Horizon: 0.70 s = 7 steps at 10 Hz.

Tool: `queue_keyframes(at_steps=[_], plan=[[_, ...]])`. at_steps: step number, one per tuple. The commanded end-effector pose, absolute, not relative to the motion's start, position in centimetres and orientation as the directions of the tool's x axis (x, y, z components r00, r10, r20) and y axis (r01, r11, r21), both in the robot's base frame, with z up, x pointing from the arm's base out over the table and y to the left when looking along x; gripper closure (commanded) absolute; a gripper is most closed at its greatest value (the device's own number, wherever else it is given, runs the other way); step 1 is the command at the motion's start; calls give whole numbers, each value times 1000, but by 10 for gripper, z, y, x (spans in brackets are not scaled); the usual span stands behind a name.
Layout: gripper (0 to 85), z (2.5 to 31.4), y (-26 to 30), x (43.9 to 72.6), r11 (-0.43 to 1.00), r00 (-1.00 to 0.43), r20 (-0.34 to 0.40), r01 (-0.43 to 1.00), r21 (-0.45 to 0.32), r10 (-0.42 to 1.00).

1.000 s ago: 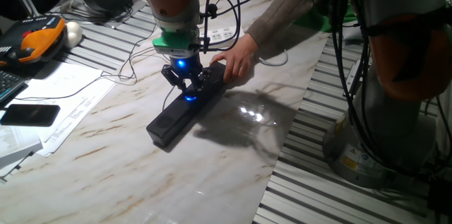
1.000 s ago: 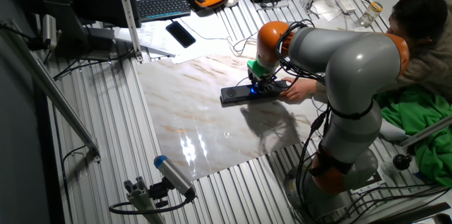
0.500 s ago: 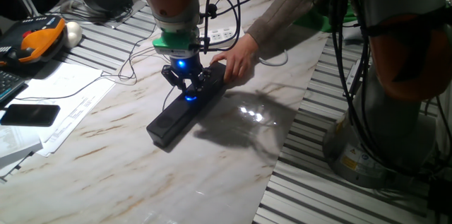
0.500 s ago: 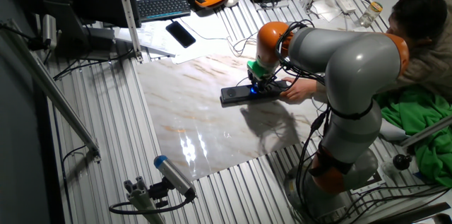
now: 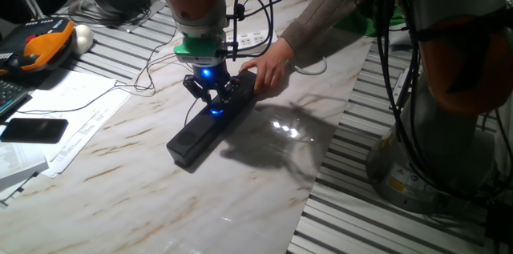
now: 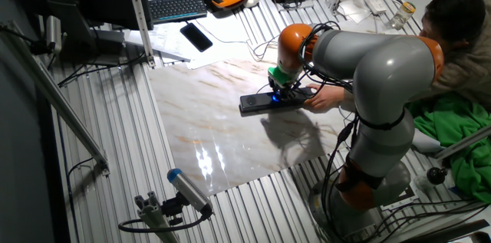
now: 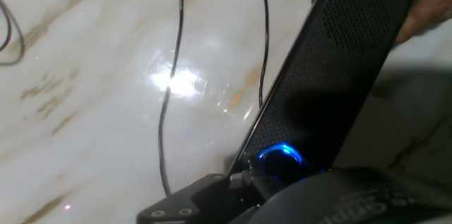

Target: Turn the knob to decrease the volume of the speaker

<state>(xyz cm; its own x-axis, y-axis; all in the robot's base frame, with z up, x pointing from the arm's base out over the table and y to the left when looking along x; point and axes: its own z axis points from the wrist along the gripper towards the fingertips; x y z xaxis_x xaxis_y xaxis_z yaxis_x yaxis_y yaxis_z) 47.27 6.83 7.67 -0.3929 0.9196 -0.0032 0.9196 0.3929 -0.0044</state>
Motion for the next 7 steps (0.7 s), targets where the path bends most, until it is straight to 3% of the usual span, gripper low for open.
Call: queue_keyframes(at_steps=[1, 7], plan=[[850, 77, 68, 473, 414, -414, -3, 910, -4, 910], [850, 76, 68, 473, 512, -512, -5, 859, 3, 859]])
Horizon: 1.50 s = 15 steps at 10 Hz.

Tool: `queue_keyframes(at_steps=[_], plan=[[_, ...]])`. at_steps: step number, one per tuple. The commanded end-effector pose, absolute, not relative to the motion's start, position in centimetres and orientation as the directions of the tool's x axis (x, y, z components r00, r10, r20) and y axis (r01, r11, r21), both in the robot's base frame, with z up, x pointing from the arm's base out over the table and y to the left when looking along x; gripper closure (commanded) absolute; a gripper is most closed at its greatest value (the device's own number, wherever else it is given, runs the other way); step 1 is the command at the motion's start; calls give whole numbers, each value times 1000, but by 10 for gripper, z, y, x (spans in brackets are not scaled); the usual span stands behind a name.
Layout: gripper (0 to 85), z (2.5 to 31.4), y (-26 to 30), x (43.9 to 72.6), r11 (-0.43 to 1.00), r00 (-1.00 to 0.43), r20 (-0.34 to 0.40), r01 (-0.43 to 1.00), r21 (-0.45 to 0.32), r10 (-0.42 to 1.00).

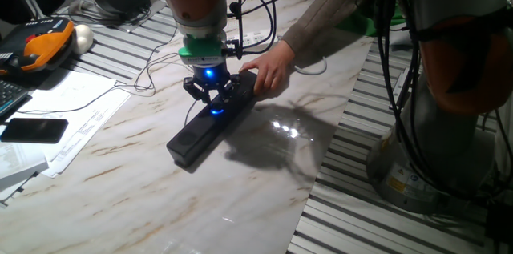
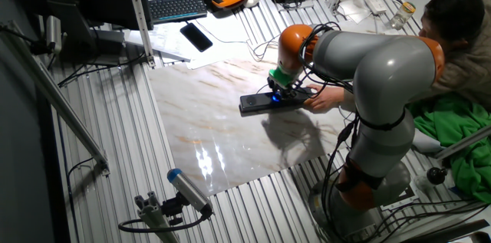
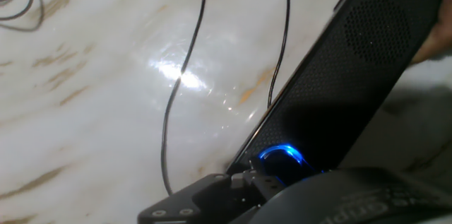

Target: Turn the knob to decrease the volume of the speaker

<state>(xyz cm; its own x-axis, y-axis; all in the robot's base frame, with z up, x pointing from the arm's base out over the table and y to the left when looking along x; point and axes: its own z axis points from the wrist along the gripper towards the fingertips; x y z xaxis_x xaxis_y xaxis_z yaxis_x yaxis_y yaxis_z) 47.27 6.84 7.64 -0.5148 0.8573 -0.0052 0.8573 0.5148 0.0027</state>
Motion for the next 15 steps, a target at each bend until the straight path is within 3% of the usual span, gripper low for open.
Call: queue_keyframes(at_steps=[1, 15], plan=[[850, 77, 69, 473, 529, -529, -8, 849, 1, 849], [850, 79, 73, 471, 785, -785, 3, 620, -18, 620]])
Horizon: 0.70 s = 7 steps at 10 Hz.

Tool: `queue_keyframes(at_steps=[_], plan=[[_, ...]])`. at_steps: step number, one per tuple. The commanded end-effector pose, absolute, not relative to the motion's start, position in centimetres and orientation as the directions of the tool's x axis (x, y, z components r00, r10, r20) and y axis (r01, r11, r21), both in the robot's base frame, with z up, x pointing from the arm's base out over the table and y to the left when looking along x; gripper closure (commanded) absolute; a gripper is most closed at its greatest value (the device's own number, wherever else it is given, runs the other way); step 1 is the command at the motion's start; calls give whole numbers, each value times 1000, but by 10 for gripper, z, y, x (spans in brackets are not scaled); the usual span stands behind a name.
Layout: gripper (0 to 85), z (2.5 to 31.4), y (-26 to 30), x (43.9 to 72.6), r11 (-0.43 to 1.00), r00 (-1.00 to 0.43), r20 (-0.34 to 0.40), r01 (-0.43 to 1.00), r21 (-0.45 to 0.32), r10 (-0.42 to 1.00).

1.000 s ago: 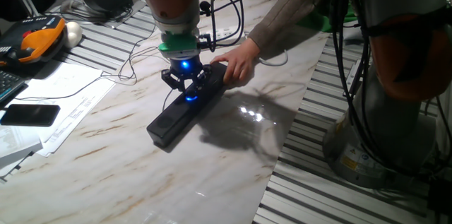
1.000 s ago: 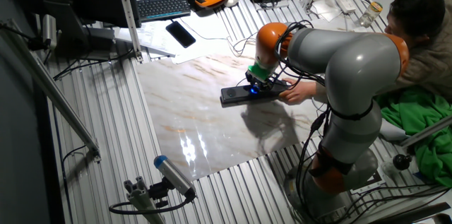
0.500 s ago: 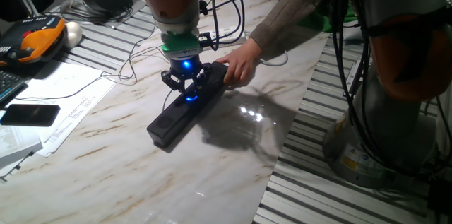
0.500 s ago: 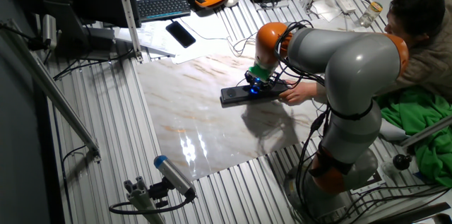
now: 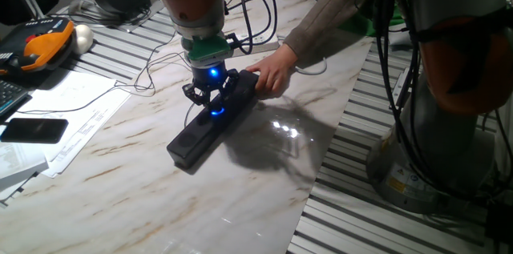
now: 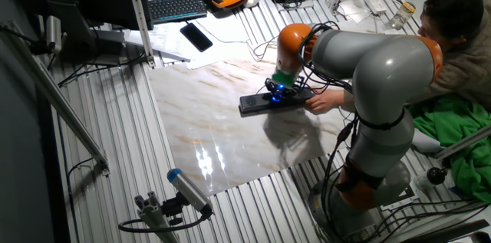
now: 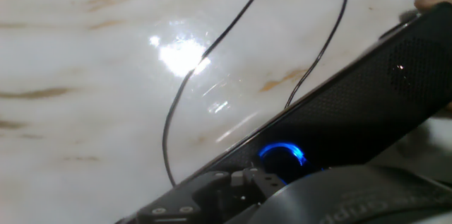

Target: Turn the knob to decrease the volume of the speaker

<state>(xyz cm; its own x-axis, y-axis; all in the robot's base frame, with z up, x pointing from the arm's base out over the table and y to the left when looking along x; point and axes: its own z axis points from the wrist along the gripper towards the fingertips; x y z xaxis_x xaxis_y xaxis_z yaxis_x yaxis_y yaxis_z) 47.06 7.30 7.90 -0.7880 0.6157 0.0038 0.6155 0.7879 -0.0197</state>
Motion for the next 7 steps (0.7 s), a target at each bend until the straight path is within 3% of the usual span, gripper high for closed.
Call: queue_keyframes(at_steps=[1, 7], plan=[[850, 80, 74, 471, 797, -797, 0, 604, -23, 604], [850, 81, 76, 471, 854, -855, -4, 519, -41, 519]])
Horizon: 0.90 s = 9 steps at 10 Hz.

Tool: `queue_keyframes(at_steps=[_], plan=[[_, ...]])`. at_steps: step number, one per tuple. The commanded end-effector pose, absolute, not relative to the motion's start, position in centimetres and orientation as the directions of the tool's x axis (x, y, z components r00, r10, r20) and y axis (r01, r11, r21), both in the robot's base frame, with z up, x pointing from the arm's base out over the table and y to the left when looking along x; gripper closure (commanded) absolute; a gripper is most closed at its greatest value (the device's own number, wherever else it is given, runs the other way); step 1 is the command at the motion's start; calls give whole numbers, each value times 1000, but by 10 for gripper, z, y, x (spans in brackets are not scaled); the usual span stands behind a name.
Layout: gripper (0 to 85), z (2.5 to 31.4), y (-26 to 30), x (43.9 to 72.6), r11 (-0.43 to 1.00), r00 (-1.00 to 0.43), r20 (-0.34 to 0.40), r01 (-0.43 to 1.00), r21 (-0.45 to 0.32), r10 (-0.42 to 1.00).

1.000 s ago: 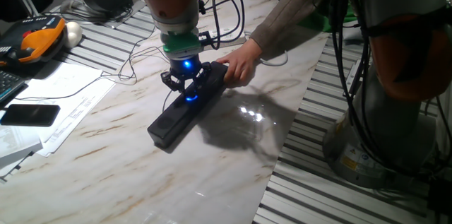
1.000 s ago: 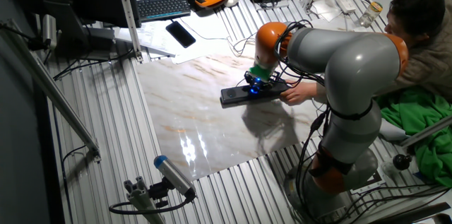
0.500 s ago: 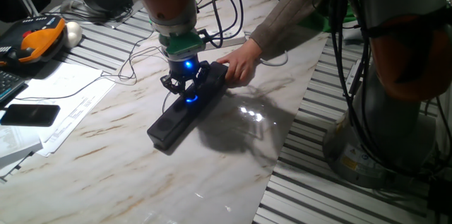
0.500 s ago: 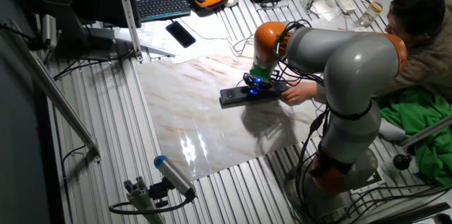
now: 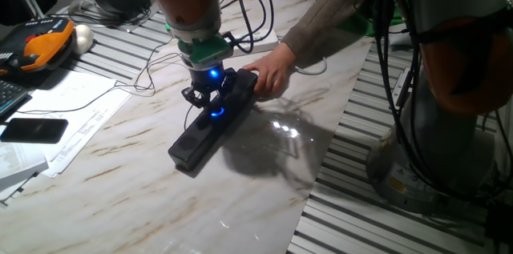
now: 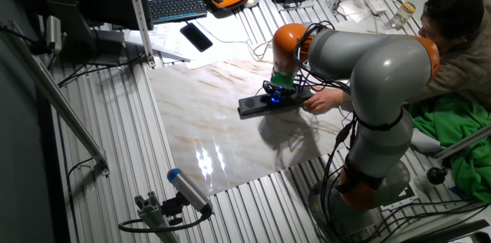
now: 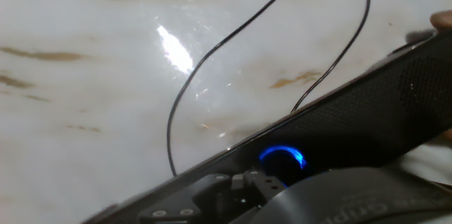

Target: Turn the knob to decrease the volume of the speaker

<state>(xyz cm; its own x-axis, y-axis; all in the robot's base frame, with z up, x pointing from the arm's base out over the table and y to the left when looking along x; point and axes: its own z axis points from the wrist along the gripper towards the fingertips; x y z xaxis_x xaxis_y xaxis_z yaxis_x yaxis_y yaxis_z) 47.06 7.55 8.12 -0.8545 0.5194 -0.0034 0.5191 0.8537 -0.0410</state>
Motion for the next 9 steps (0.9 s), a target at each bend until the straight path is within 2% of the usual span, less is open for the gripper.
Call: queue_keyframes(at_steps=[1, 5, 9], plan=[[850, 81, 76, 471, 853, -854, -2, 520, -38, 520], [850, 82, 76, 470, 850, -851, 0, 525, -40, 526], [850, 84, 80, 469, 898, -901, 4, 432, -79, 434]])
